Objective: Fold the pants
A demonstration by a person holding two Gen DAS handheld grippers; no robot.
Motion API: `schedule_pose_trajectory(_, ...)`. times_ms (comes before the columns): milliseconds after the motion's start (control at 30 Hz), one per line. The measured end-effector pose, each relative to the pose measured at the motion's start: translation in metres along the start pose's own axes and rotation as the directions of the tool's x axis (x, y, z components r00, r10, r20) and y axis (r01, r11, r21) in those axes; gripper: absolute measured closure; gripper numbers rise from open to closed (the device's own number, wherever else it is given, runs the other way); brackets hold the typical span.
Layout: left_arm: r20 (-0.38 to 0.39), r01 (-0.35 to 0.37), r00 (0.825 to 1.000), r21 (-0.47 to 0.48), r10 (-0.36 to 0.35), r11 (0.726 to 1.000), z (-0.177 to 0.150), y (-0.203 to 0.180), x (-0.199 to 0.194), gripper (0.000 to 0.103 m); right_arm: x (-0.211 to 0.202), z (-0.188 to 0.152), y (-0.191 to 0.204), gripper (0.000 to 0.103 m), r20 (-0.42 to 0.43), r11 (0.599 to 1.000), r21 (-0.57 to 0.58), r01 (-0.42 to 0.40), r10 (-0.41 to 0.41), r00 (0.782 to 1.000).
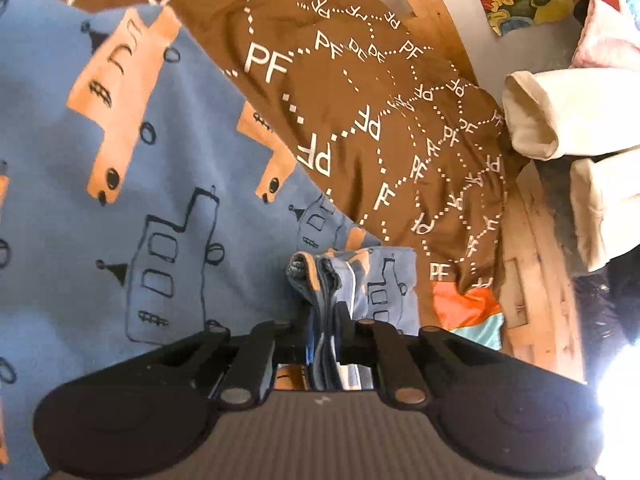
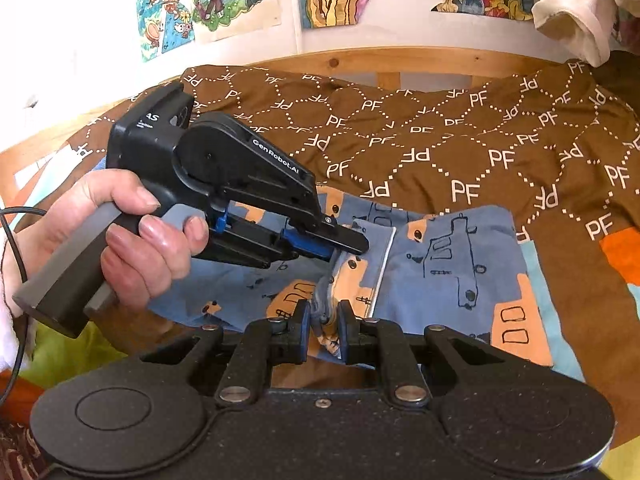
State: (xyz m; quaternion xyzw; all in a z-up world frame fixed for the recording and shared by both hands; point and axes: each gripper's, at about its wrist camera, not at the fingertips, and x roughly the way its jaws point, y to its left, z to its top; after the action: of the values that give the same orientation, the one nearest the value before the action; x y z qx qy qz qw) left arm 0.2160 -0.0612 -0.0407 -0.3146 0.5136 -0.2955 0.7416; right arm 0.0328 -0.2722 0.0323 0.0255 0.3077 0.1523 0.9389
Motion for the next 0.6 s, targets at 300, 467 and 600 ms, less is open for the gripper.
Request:
schedule_pose_trajectory(300, 0.036, -0.173, 0.985, 0.057, 0.171, 0.983, 0.0, 0.001, -0.04, 0.094, 0.007, 0.003, 0.025, 0.088, 0.005, 0.996, -0.001, -0.089, 0.089, 0.996)
schedule_pose_trajectory(467, 0.056, -0.239, 0.971, 0.11, 0.234, 0.965, 0.012, 0.003, -0.065, 0.094, 0.019, 0.01, 0.046, 0.088, 0.009, 0.985, 0.004, -0.17, 0.17, 0.985)
schedule_pose_trajectory(600, 0.058, -0.295, 0.955, 0.177, 0.289, 0.939, 0.019, 0.007, -0.079, 0.094, 0.031, 0.014, 0.064, 0.088, -0.003, 0.976, -0.014, -0.218, 0.218, 0.976)
